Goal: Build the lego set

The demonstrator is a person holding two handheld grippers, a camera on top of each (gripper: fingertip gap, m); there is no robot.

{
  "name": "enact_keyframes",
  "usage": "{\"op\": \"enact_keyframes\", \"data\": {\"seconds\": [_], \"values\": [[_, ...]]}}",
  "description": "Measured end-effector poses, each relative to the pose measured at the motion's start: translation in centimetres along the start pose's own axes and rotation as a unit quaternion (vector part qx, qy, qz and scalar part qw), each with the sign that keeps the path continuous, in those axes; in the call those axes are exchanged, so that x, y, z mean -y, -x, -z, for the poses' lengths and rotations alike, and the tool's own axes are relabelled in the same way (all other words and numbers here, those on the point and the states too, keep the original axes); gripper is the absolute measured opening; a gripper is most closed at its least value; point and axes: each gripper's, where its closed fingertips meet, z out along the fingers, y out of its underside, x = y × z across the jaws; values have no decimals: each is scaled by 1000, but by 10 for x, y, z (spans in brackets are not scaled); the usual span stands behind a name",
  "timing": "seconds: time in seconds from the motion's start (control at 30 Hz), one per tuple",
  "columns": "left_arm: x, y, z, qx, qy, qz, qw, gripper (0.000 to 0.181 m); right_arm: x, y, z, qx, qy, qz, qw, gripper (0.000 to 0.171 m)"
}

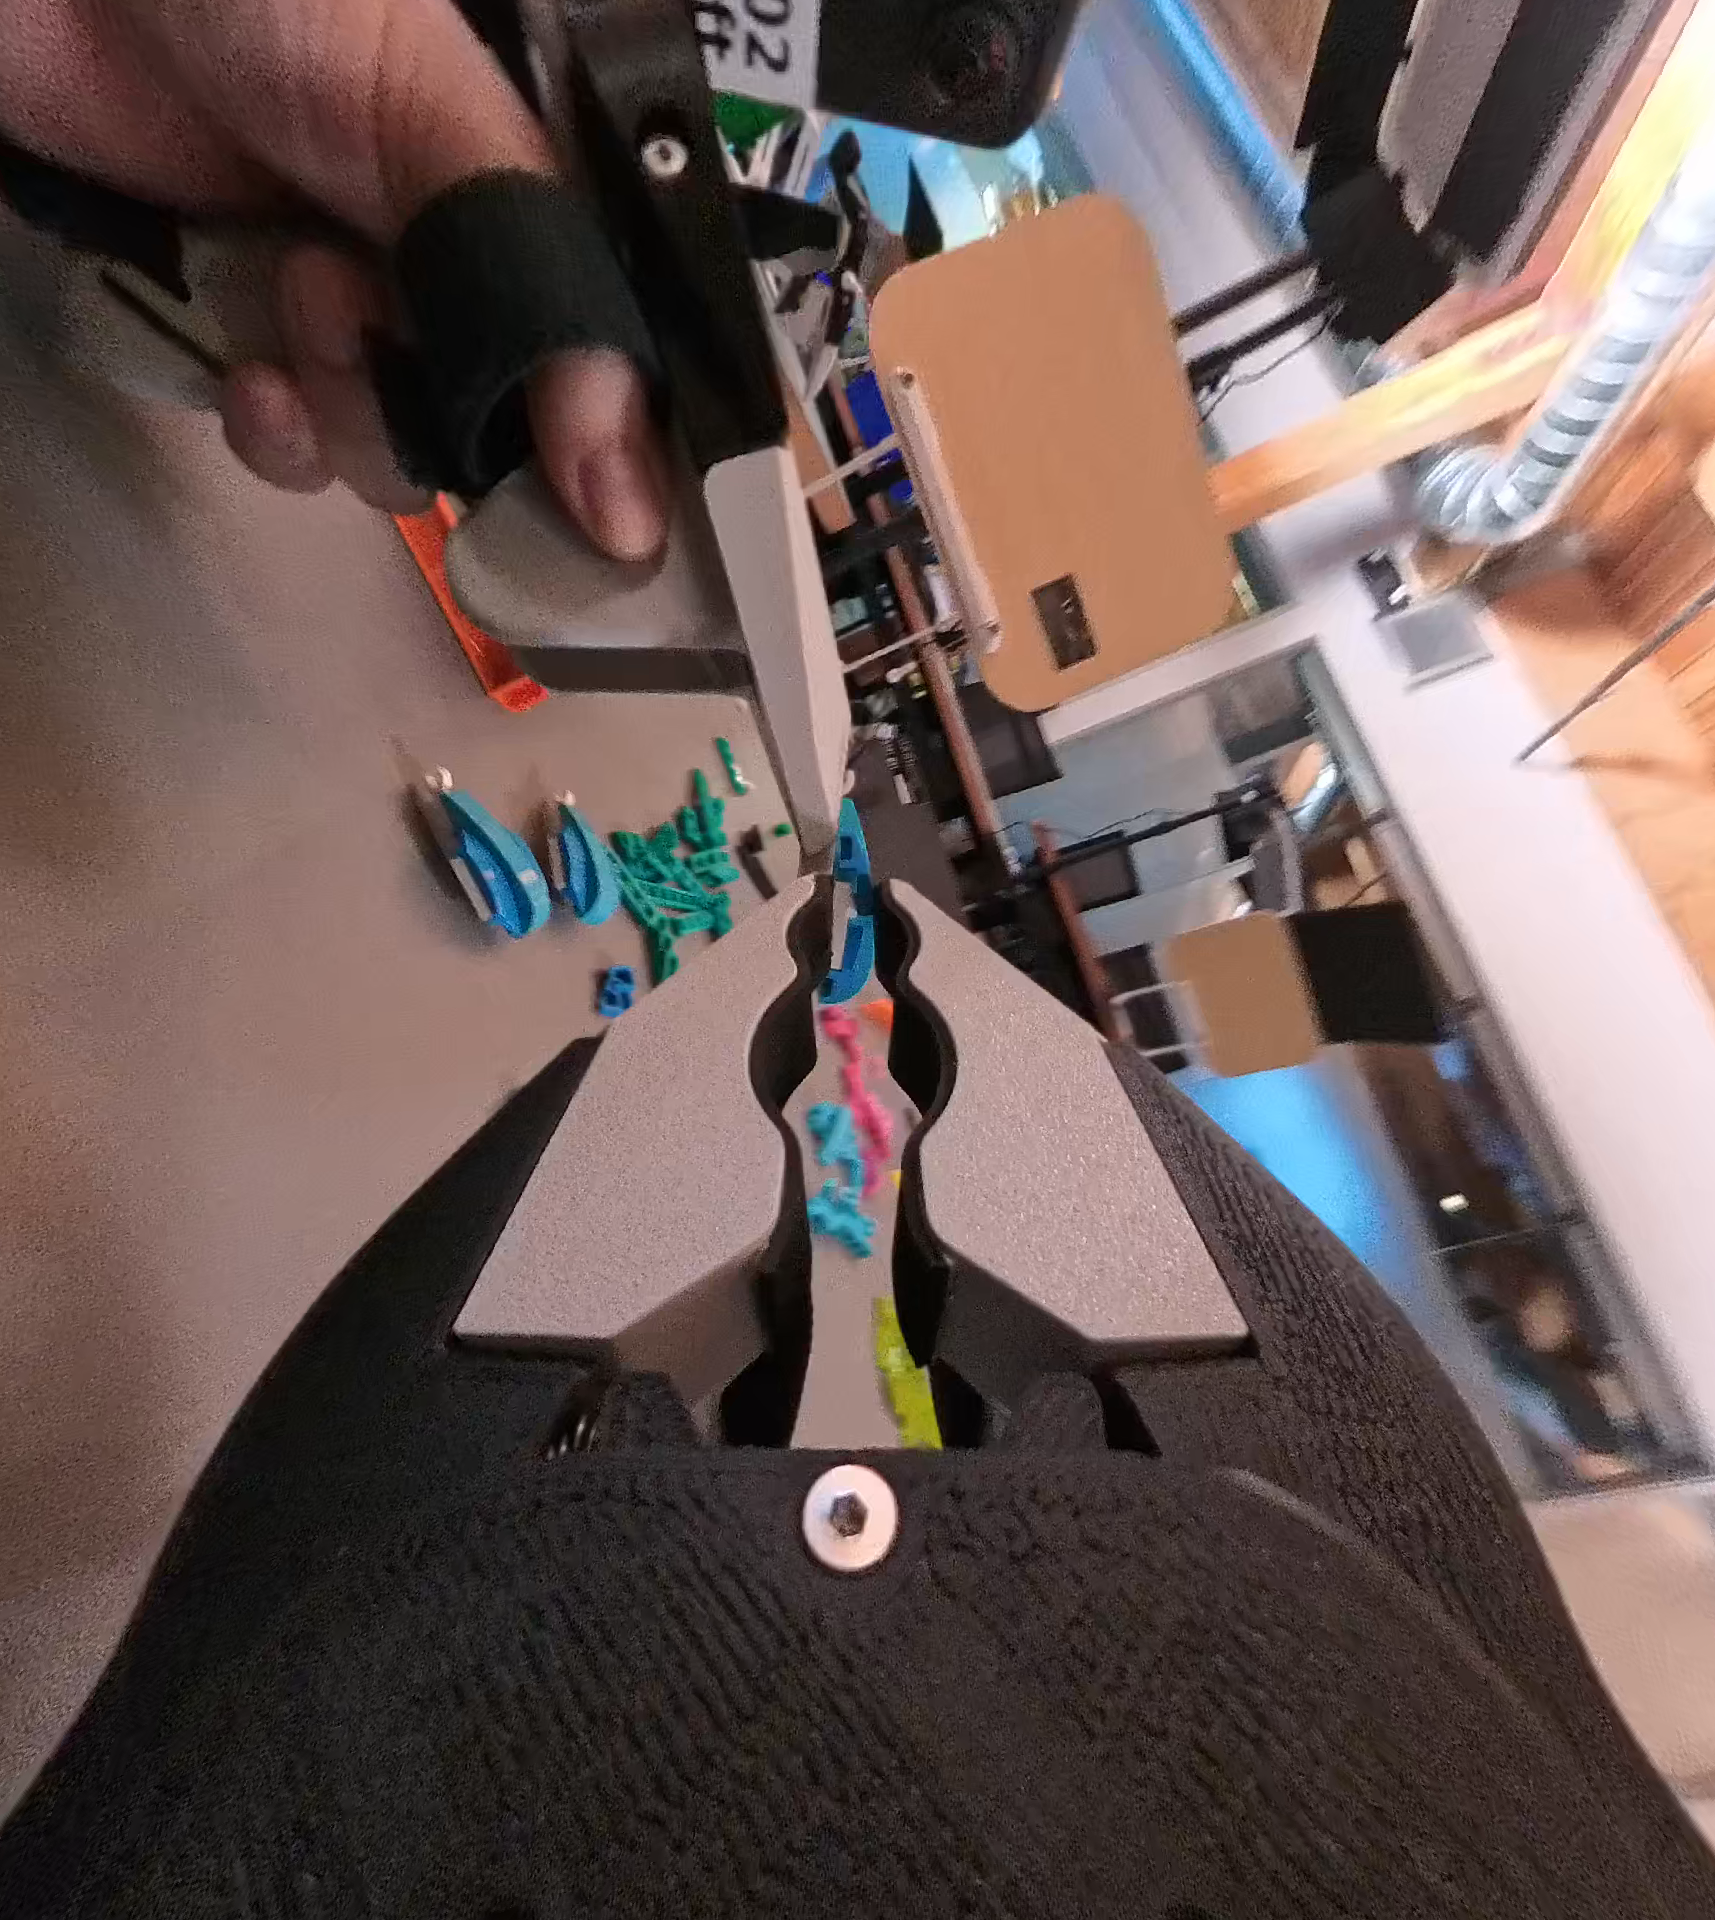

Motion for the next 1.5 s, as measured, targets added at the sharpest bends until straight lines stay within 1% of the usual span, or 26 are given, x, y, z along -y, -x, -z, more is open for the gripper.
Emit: {"op": "enact_keyframes", "data": {"seconds": [0.1,0.23,0.4,0.57,0.7,0.77,0.83,1.0,1.1,1.3,1.5], "values": [[1,-7,-3,3,4,-35,999,6,2,-3,7,-20,-17,92,995,6],[-4,-15,-8,0,31,-75,997,8,2,-1,16,-27,-46,179,982,5],[-4,-18,-10,-6,26,-83,996,7,2,-2,20,-37,-60,209,975,6],[-1,-15,-12,43,3,-125,991,6,0,-6,19,-81,-40,255,963,6],[8,-18,-13,88,-20,-163,983,6,3,-15,20,-112,-29,264,957,6],[9,-18,-13,117,-18,-186,975,6,2,-16,19,-117,-21,269,956,6],[9,-17,-14,127,-13,-188,974,6,0,-16,19,-113,-20,265,957,6],[2,-14,-15,88,1,-133,987,6,-3,-10,18,-92,-33,248,964,6],[-1,-12,-15,78,4,-105,991,6,-5,-7,18,-78,-34,233,969,6],[-7,-7,-17,88,24,-83,992,6,-10,-2,15,-48,-23,211,976,6],[-16,4,-17,123,50,-59,989,6,-19,9,7,-15,11,209,978,6]]}}
